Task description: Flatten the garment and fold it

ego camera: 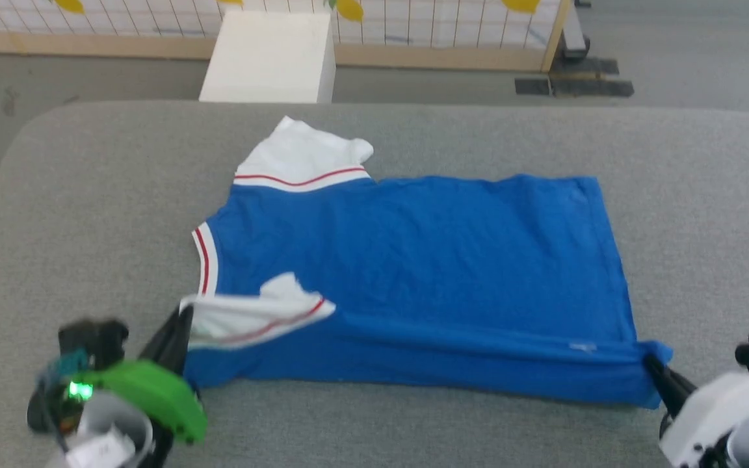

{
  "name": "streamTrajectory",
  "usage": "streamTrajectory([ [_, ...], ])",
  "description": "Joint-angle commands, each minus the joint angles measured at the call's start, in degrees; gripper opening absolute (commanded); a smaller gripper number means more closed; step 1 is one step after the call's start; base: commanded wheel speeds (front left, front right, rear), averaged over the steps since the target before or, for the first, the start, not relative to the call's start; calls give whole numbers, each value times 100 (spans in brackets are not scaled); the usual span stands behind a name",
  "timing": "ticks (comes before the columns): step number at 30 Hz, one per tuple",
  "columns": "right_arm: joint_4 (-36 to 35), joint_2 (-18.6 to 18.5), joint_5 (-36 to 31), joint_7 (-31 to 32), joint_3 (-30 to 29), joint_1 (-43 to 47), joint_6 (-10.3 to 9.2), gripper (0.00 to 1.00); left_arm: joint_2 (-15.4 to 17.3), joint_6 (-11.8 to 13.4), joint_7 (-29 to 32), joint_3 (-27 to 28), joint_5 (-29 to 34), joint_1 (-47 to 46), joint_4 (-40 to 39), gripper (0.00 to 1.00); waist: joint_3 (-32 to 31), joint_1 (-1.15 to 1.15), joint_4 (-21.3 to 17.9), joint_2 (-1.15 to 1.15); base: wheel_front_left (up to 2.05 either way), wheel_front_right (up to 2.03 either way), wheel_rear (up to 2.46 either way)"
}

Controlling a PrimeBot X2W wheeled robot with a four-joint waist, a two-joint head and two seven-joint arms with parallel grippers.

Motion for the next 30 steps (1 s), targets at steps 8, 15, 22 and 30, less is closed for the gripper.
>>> streamTrajectory([
  [8,461,12,-709,628,165,-1084,-10,0,-69,-371,202,-221,76,-1174,924,0,841,1,-166,0,0,0,0],
  [15,996,23,-912,1013,287,-1682,-10,0,-204,-541,91,-334,86,-1475,1584,0,1084,1,-164,0,0,0,0],
  [22,1268,28,-778,1139,190,-1771,-10,80,-301,-618,-50,-338,12,-1549,1904,42,941,1,-62,0,0,0,0],
  [30,765,31,-91,375,-183,-1439,-10,100,-195,-198,-169,-28,-121,-1158,1455,100,451,1,69,0,0,0,0],
])
